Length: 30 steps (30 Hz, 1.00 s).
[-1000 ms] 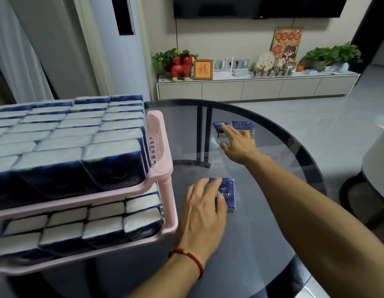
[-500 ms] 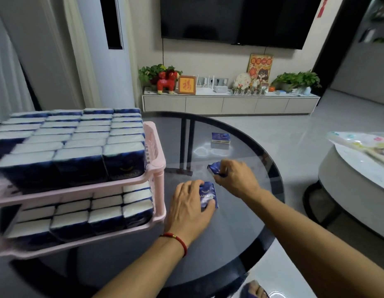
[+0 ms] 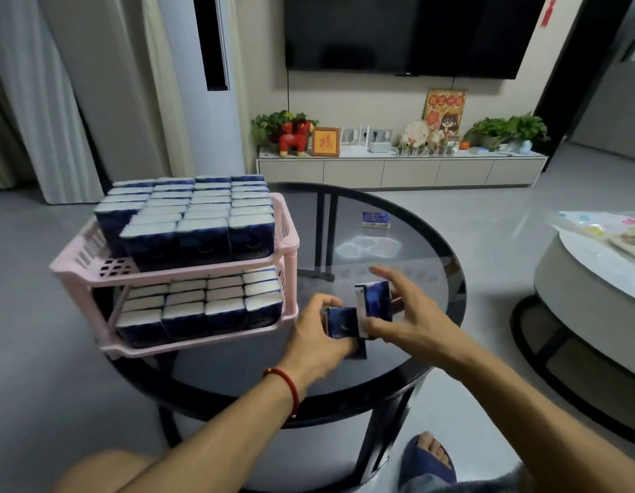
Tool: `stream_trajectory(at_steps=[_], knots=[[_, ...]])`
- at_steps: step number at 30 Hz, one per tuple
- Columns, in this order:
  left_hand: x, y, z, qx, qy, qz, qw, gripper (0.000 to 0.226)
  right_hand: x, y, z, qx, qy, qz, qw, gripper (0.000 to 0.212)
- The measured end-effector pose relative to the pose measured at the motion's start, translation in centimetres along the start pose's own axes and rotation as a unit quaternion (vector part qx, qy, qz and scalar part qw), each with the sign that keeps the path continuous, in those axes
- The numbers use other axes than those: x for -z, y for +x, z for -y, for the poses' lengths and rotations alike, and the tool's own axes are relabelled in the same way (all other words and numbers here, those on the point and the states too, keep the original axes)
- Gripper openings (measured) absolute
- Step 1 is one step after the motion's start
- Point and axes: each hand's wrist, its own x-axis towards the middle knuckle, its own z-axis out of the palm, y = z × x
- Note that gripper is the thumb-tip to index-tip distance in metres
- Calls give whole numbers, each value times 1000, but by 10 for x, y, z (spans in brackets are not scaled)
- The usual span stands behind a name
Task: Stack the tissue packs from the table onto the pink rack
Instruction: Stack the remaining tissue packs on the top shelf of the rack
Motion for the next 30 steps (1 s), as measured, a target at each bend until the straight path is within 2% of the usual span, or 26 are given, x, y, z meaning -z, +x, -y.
stream_trajectory(at_steps=[4,6,8,11,14,17,20,24,30], knots=[[11,-15,-6,43,-169,-6,985,40,-25,-14,10,81,-69,7,994,73],[19,-22,-6,29,-204,2,979,31,-37,-14,13,105,-65,-3,992,73],[27,-29,-5,-18,-134,-1,991,31,-48,-15,17,145,-52,-13,988,75],[47,-36,3,-68,-3,-35,997,52,-62,-15,24,199,-53,5,978,81],[74,-40,16,-82,53,-13,995,65,-70,-13,28,207,-49,46,976,83],[92,-45,24,-69,118,19,990,71,-80,-12,29,208,-72,80,972,73],[95,-49,23,-70,183,13,981,68,-86,-10,30,212,-52,76,973,63],[101,-60,15,-112,237,-18,965,56,-86,-7,36,209,-23,83,974,69],[143,-94,-12,-136,259,-41,955,52,-85,-13,63,251,45,111,960,62]])
